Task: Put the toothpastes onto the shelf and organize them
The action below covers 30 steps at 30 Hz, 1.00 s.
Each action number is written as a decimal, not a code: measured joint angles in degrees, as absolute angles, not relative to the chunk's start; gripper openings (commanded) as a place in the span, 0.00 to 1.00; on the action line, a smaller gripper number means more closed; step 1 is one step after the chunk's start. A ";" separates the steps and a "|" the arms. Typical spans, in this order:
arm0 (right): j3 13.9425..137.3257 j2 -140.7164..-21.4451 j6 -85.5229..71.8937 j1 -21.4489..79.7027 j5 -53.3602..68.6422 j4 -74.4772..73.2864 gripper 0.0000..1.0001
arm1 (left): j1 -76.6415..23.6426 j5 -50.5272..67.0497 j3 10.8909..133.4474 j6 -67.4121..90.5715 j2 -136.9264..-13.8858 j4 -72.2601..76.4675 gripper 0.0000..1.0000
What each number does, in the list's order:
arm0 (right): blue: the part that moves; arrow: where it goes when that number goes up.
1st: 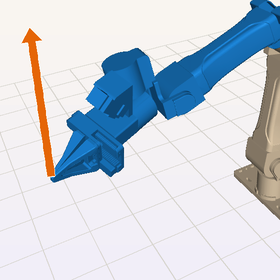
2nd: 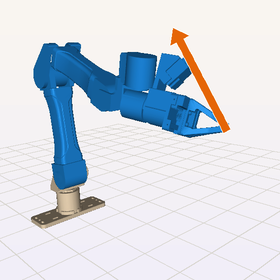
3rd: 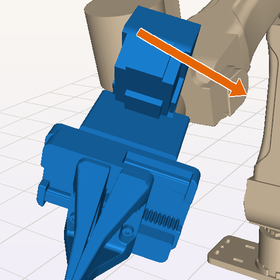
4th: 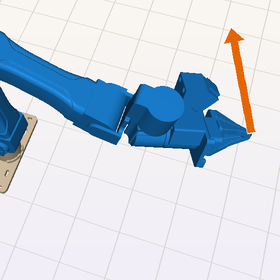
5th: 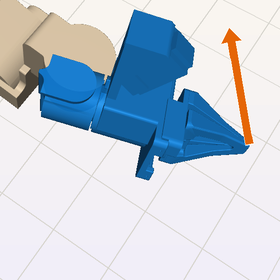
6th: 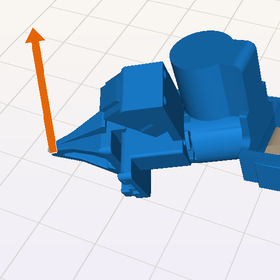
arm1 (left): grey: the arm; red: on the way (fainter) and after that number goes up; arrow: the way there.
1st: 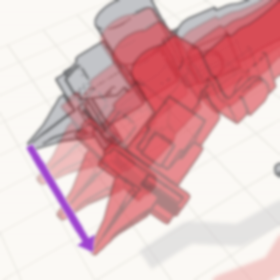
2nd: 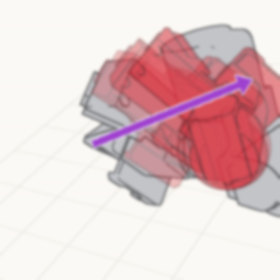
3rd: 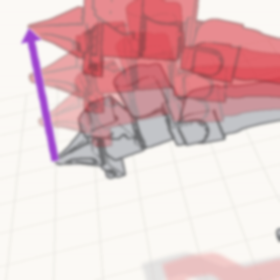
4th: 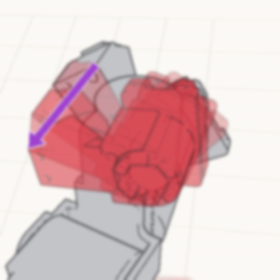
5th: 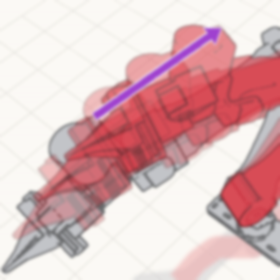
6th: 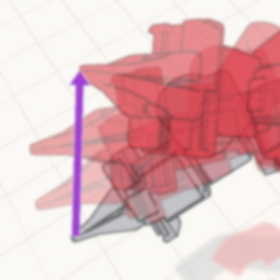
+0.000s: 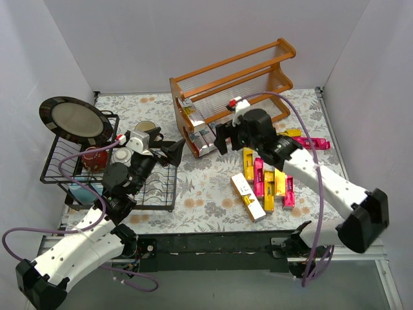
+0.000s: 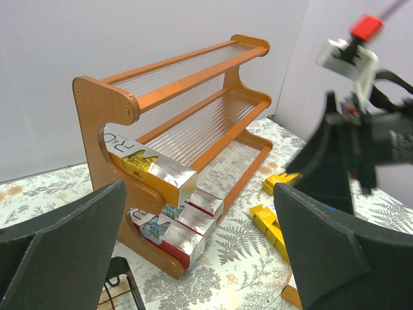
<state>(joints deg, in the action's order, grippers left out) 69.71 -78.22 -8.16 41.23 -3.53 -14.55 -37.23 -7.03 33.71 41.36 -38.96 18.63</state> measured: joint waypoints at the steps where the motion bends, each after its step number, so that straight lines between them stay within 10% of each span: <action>1: 66.85 -75.68 -8.82 41.23 -4.12 -14.81 0.97 | -37.23 -7.03 33.71 41.36 -38.94 18.61 0.98; 17: 37.26 -48.80 -21.76 41.85 -2.87 -31.68 0.98 | -37.23 -6.44 33.71 41.85 -38.83 18.22 0.98; 30: 30.57 -49.06 -28.60 47.16 -2.50 -33.28 0.91 | -37.23 -5.43 33.71 42.24 -40.40 18.00 0.98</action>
